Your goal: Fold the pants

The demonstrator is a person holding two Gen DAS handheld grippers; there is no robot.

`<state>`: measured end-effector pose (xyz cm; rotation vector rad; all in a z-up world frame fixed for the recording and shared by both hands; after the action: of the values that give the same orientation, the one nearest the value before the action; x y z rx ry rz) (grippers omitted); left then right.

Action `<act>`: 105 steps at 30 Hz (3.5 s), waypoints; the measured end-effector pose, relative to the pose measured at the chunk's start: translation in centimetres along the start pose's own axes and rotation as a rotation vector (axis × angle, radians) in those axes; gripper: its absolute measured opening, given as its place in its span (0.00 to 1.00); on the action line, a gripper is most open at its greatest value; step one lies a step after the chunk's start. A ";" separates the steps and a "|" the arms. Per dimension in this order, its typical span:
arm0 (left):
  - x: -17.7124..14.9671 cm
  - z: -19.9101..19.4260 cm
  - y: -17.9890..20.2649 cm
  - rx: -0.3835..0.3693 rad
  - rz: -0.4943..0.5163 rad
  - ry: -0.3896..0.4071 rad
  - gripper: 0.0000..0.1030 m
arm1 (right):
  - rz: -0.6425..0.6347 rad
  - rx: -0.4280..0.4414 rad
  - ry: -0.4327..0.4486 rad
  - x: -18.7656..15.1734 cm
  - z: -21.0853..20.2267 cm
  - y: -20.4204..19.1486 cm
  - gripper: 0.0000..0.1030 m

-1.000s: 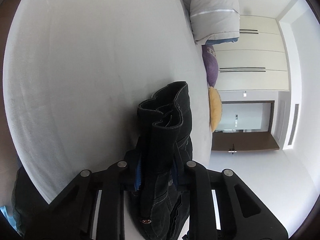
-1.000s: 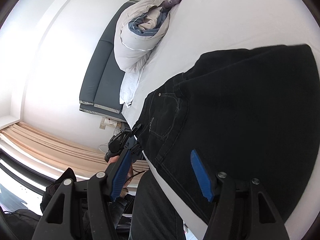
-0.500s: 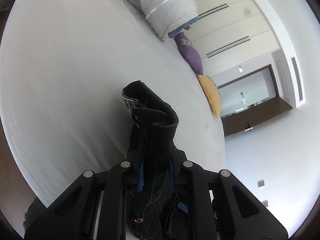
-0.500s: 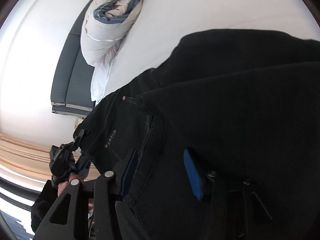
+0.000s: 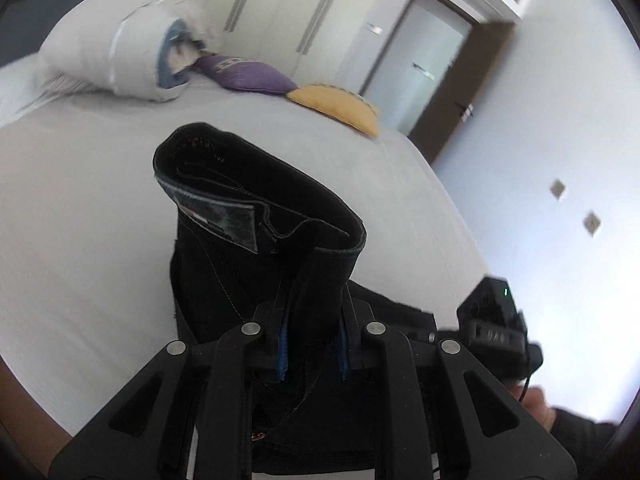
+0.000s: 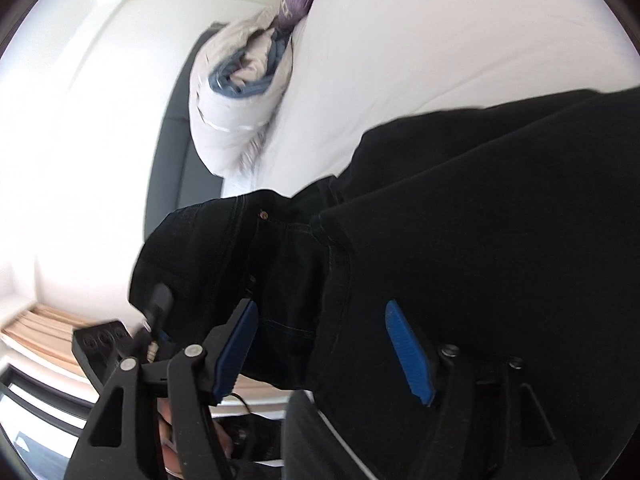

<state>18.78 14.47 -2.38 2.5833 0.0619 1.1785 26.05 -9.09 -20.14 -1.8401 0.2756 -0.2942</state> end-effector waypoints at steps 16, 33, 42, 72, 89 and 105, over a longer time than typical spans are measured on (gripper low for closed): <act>-11.4 5.4 14.2 0.087 0.566 -0.122 0.15 | -0.045 -0.141 -0.002 1.7 -2.8 -0.6 0.71; -11.2 7.4 13.0 0.119 0.627 -0.222 0.15 | -0.087 -0.218 0.005 1.0 -5.1 0.2 0.21; -11.4 7.8 13.9 0.095 0.671 -0.236 0.15 | -0.077 -0.208 0.041 0.5 -7.6 0.7 0.20; -11.6 10.3 6.0 -0.043 0.569 -0.334 0.80 | -0.004 -0.239 0.152 2.1 -13.7 4.1 0.43; -3.4 16.7 -9.8 0.046 0.237 -0.312 0.79 | 0.082 -0.012 0.093 4.4 -8.3 6.4 0.09; 4.7 23.3 -12.2 -0.148 0.143 -0.291 0.80 | -0.042 0.036 0.017 0.7 -6.7 2.2 0.53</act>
<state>40.29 20.95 -16.86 2.6302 -0.2670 0.8045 24.36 -15.91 -20.32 -1.8101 0.2423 -0.3421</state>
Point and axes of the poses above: each gripper's, at about its wrist camera, not at the fingertips, and z roughly the way its jaws point, y to its right, x to its top, the point moved 3 cm from there along z, roughly the way its jaws point, and after that the axes turned 7 degrees about x, right-handed, at the moved point
